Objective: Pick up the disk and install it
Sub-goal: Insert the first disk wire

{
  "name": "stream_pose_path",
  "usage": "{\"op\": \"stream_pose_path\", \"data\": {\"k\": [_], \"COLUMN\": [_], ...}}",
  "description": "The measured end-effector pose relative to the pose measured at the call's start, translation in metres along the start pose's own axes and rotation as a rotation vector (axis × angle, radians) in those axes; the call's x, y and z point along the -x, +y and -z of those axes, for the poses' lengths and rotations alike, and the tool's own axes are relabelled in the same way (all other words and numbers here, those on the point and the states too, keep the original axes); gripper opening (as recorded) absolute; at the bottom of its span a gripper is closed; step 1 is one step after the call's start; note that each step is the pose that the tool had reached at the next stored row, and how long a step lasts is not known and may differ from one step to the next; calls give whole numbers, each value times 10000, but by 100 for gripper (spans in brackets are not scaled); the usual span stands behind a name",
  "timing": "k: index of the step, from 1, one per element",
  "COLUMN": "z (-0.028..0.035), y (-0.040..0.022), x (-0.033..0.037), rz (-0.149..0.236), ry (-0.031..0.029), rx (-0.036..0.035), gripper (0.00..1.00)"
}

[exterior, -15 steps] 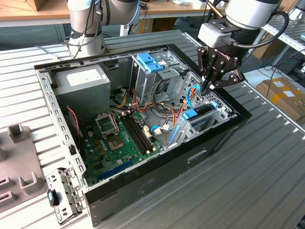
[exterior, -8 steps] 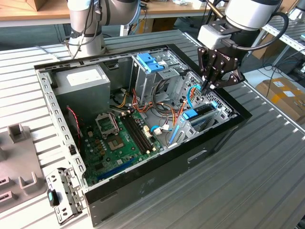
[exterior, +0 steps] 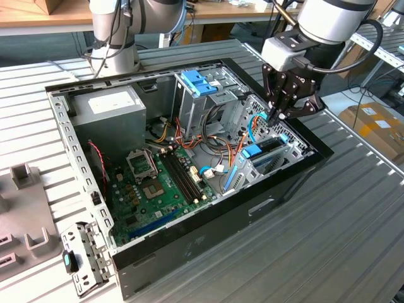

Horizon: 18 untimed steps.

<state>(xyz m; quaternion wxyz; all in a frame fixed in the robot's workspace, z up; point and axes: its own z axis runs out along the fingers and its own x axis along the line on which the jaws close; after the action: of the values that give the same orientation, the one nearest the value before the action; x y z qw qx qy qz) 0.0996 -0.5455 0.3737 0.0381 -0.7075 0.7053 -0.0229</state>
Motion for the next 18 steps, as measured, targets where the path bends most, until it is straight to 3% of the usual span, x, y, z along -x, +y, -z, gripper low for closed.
{"op": "stream_pose_path", "data": {"k": [10, 15, 18], "z": [-9, -29, -28], "y": [169, 198, 204], "x": [-162, -210, -211], "rz": [13, 111, 109], "ry": [0, -21, -35], "rx": [-183, -391, -403], "gripper": [16, 16, 16]}}
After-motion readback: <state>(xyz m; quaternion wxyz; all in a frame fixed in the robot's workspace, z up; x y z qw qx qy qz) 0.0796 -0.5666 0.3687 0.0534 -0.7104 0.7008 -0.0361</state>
